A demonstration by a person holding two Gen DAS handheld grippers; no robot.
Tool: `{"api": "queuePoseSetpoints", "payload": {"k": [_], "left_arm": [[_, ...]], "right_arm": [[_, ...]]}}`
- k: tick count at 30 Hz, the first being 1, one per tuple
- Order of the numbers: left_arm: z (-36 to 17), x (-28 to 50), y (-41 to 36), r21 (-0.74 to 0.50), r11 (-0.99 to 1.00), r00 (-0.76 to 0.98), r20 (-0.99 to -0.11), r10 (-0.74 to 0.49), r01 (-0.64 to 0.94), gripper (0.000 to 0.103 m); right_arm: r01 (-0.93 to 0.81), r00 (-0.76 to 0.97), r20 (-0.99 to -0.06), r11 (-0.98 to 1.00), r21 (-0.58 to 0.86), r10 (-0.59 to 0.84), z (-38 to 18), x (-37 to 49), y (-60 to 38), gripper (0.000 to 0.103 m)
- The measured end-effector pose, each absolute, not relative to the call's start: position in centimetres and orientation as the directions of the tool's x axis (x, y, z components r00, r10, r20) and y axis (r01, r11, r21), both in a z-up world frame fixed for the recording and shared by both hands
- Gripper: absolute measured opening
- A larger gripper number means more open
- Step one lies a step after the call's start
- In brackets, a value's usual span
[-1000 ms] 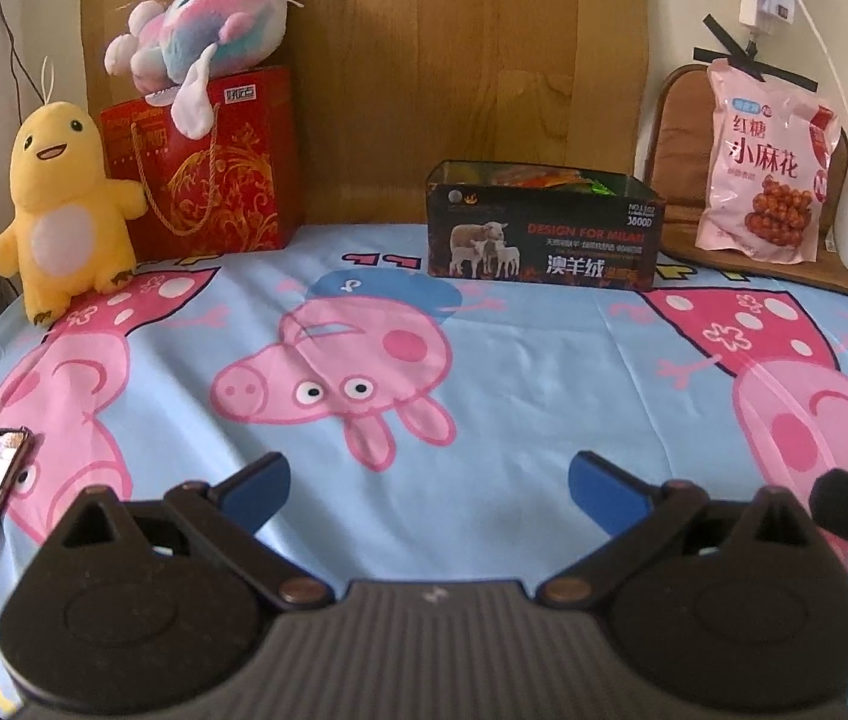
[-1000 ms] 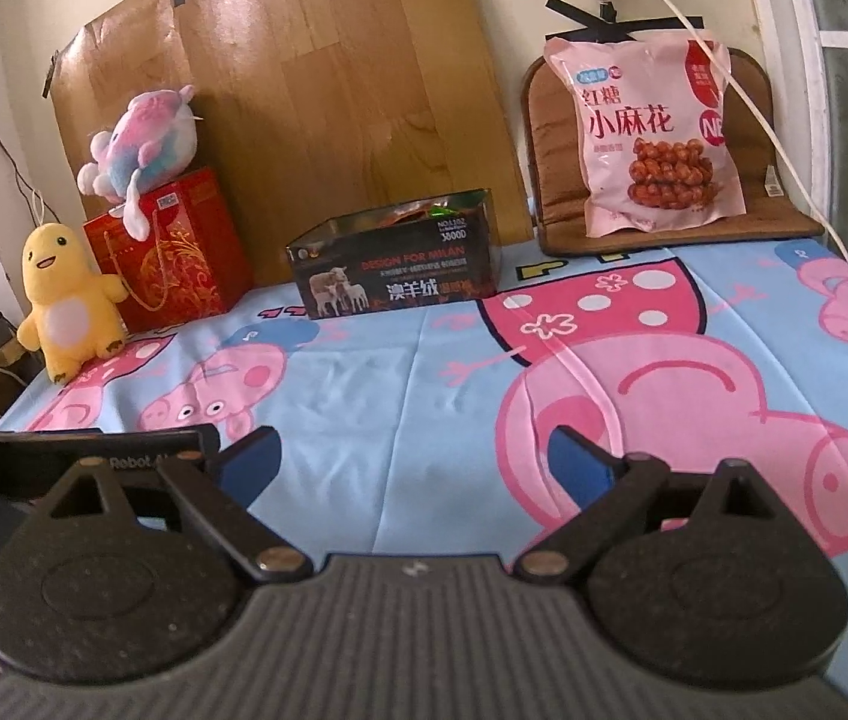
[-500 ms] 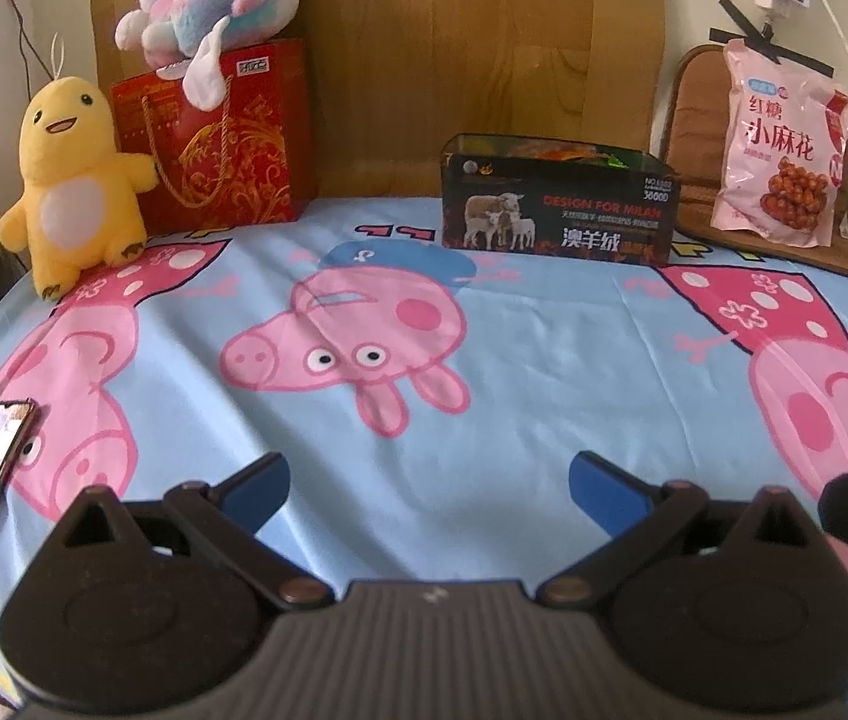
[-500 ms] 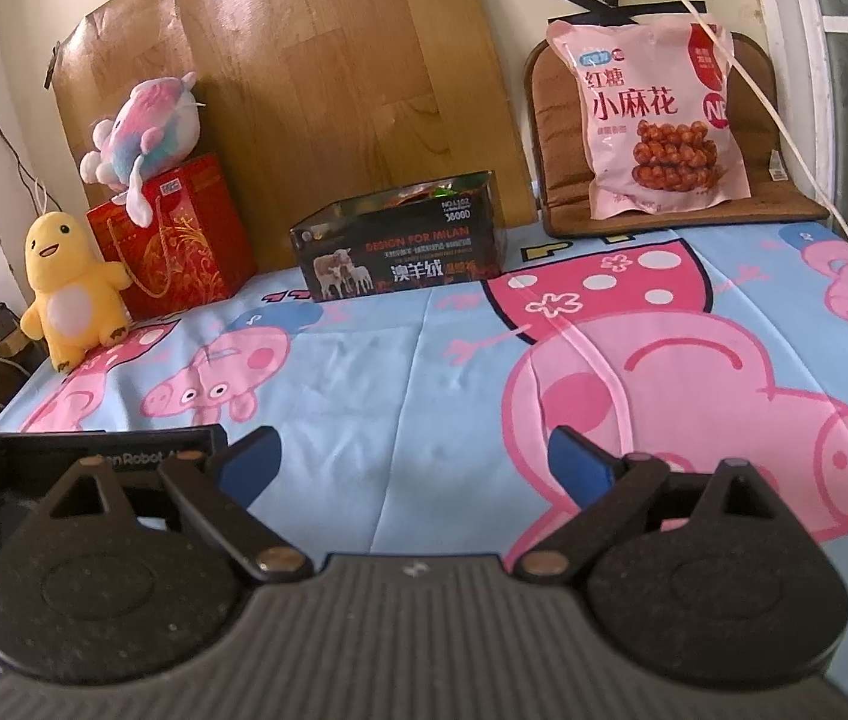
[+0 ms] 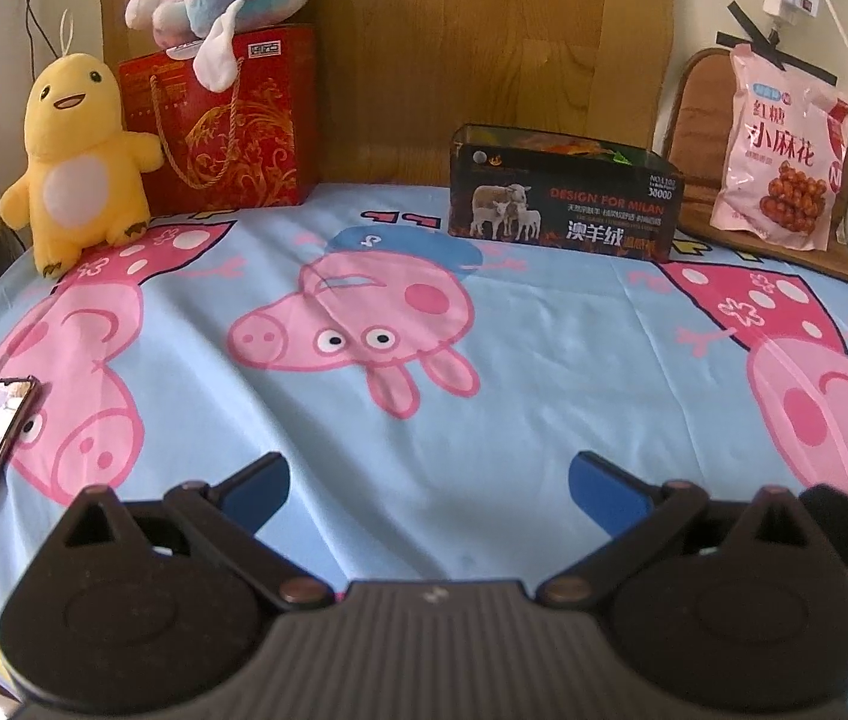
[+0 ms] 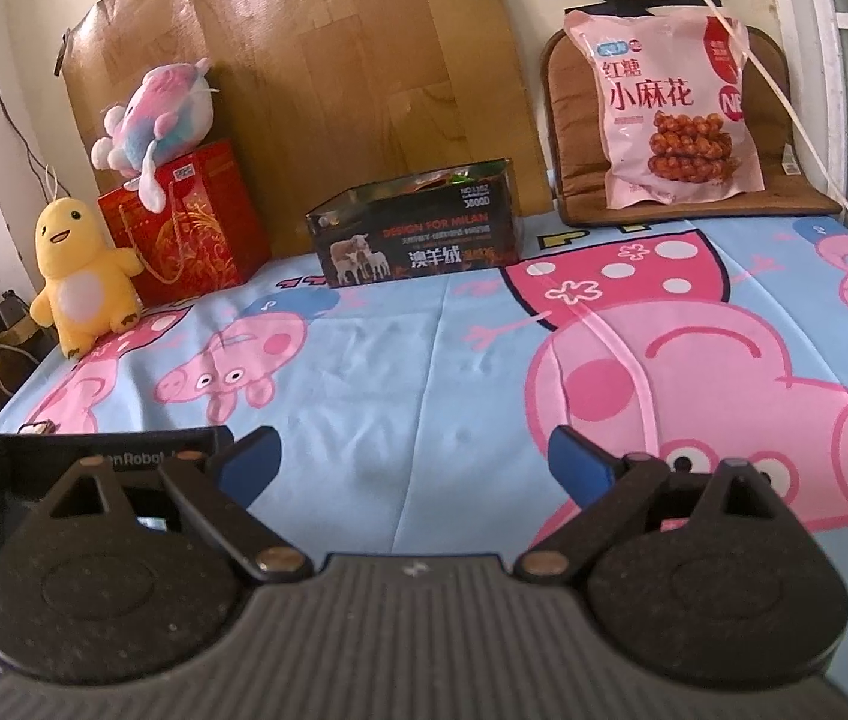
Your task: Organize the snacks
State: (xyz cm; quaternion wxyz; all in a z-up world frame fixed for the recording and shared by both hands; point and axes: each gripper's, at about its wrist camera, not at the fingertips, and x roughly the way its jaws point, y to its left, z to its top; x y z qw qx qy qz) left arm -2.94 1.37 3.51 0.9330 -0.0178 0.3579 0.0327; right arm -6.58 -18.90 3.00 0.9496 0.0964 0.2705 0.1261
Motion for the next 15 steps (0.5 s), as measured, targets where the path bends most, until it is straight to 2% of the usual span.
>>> {"api": "queuePoseSetpoints", "payload": {"k": [15], "left_arm": [[3.8, -3.8, 2.5, -0.018, 0.997, 0.759, -0.649, 0.048, -0.078, 0.103]], "right_arm": [[-0.195, 0.816, -0.506, 0.957, 0.216, 0.281, 2.9, -6.9, -17.3, 0.097]]}}
